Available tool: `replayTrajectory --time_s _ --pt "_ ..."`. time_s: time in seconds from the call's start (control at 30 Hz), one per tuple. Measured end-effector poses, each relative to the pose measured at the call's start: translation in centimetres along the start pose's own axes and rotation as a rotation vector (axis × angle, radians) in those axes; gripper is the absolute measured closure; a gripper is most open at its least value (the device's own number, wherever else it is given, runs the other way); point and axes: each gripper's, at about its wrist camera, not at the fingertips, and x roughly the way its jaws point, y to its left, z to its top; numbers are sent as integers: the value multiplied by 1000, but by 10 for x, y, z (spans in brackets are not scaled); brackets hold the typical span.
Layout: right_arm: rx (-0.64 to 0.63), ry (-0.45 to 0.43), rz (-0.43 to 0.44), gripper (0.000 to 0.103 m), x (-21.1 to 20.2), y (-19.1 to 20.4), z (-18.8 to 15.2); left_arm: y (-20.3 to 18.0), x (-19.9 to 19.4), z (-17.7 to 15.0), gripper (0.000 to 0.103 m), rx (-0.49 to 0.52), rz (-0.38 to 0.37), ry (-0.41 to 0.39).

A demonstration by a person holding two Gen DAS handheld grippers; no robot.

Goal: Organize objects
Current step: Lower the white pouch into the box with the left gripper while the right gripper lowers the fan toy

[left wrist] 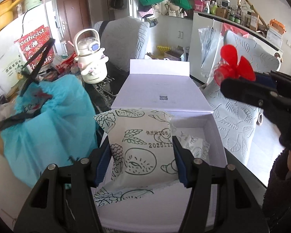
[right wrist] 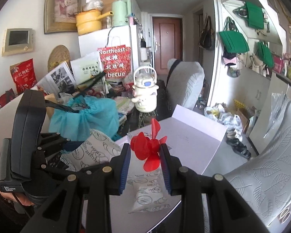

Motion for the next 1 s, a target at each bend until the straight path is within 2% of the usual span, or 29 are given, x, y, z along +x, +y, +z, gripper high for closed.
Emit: replayTrajectory --time_s 0.67,1.0 --pt "27 210 41 73 71 -28 -35 -12 60 -15 46 38 75 118" --pt "44 273 40 73 93 -33 -46 -9 80 -24 46 29 79 173"
